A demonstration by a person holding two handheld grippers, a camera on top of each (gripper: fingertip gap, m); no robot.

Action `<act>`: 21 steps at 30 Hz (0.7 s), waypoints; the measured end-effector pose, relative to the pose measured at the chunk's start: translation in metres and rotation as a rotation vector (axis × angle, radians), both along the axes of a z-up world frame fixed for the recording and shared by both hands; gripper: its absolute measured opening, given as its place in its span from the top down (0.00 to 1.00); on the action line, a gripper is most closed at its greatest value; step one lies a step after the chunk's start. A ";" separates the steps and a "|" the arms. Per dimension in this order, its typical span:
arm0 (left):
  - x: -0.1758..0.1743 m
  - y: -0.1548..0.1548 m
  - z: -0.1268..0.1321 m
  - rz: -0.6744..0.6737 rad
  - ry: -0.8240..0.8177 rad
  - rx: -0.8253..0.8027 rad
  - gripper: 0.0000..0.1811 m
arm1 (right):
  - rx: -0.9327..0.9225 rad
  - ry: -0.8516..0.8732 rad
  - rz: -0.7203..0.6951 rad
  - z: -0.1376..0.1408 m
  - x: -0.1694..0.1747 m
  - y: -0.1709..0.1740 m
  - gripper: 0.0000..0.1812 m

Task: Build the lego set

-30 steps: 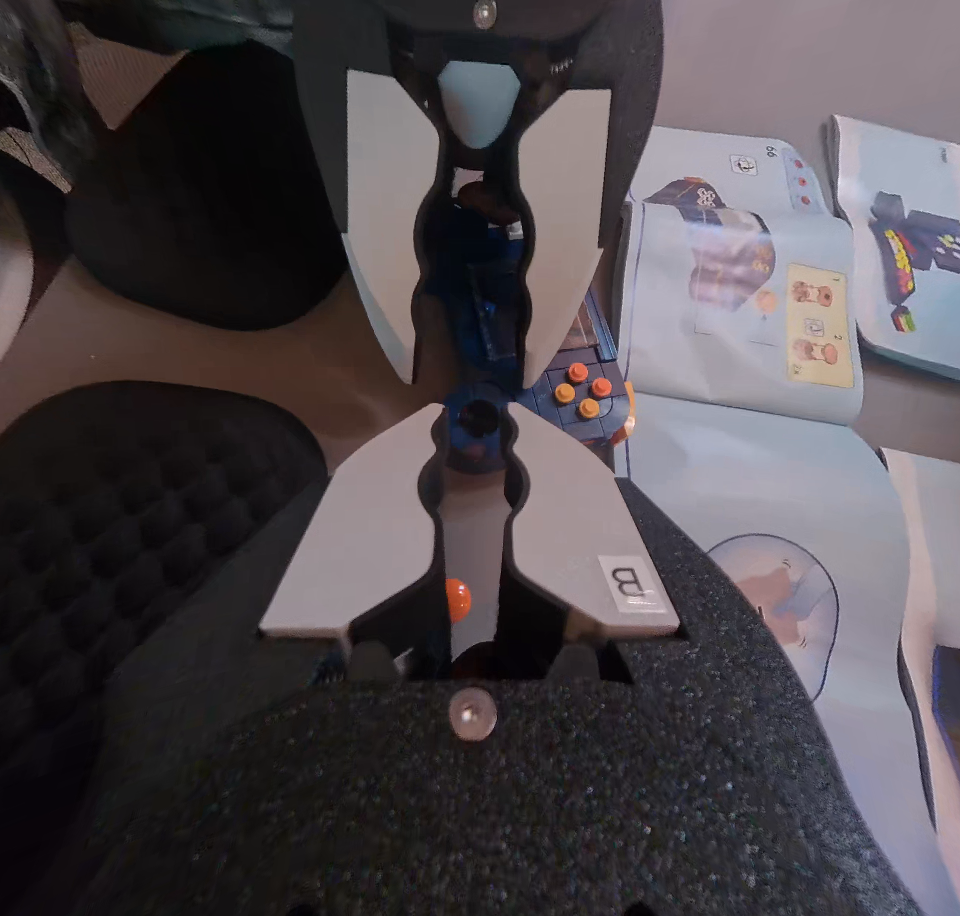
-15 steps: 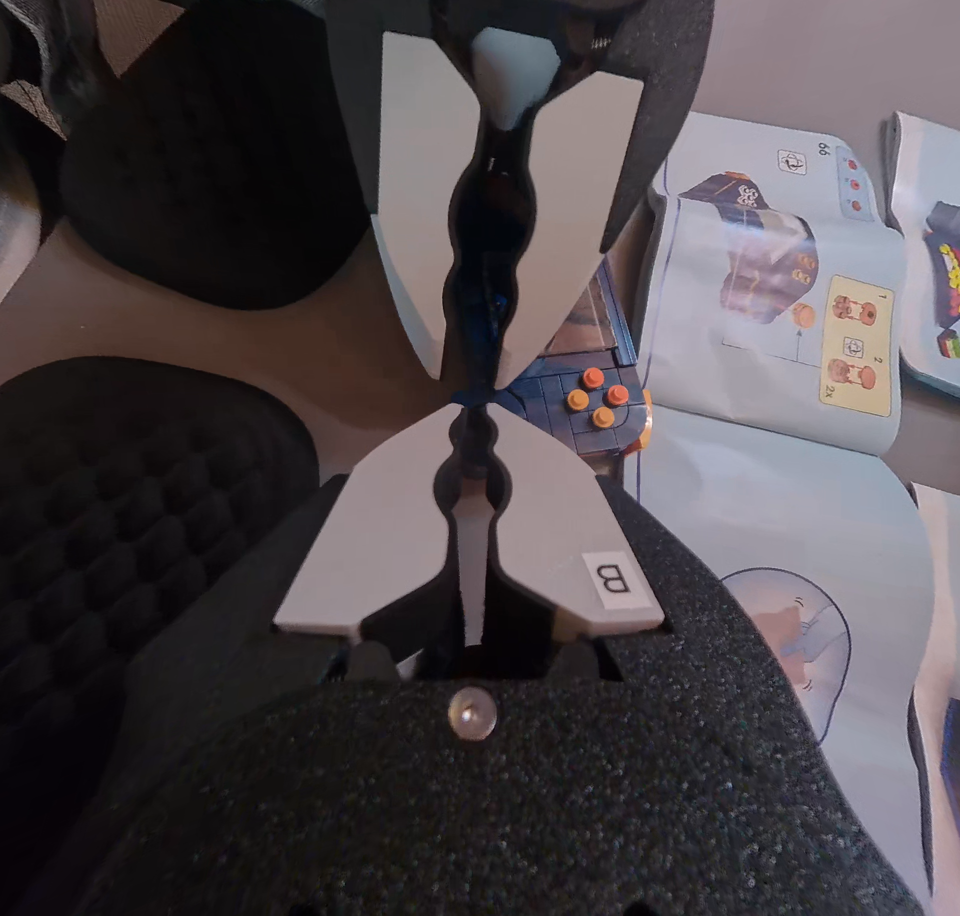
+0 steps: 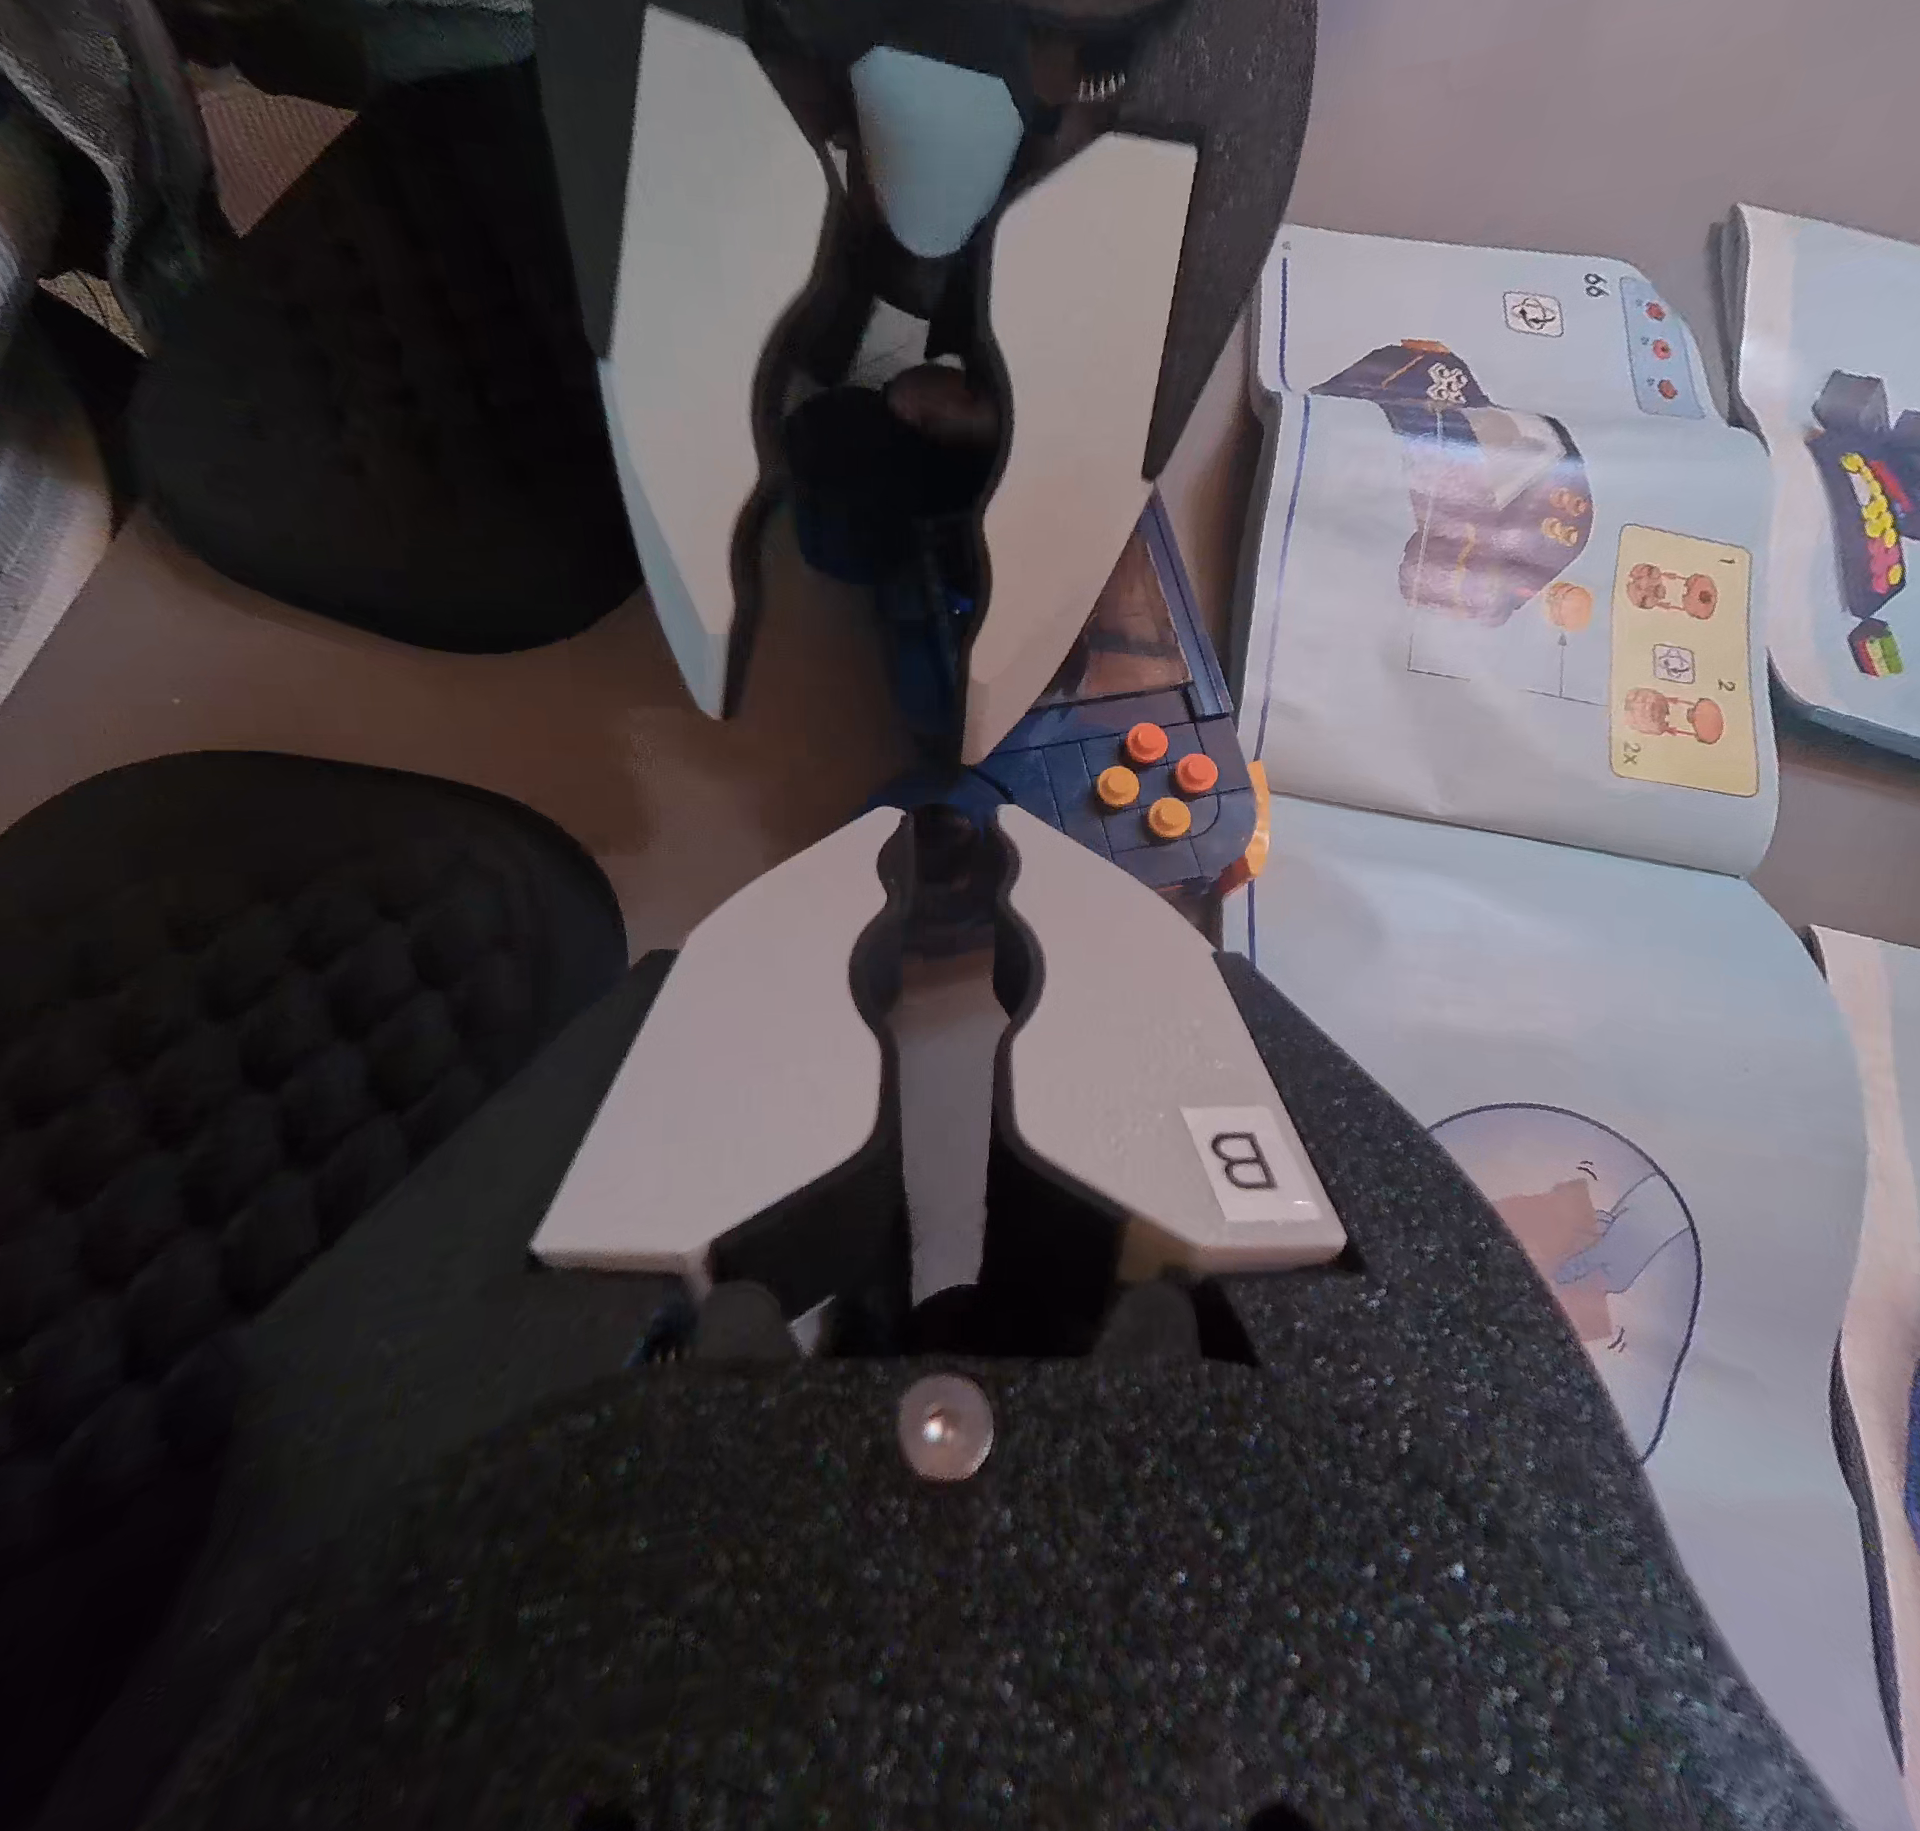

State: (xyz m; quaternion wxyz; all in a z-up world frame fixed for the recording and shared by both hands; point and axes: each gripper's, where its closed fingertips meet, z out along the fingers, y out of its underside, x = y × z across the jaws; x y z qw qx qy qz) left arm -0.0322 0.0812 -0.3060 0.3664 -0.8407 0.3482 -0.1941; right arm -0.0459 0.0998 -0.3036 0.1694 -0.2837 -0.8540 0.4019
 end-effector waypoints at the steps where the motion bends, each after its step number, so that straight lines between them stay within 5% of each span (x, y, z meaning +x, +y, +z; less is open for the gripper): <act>1: 0.001 -0.002 0.006 -0.001 -0.023 0.007 0.77 | 0.002 0.007 -0.005 0.001 0.000 0.001 0.94; 5: -0.016 -0.012 0.030 0.088 -0.030 0.112 0.78 | 0.015 -0.001 0.001 -0.003 0.000 -0.001 0.94; 15: -0.005 0.014 -0.002 0.130 0.160 0.148 0.88 | 0.017 0.050 0.013 -0.005 -0.002 -0.004 0.97; 21: -0.006 0.014 -0.004 0.177 0.062 0.083 0.92 | 0.005 0.070 0.025 -0.004 -0.001 -0.004 0.98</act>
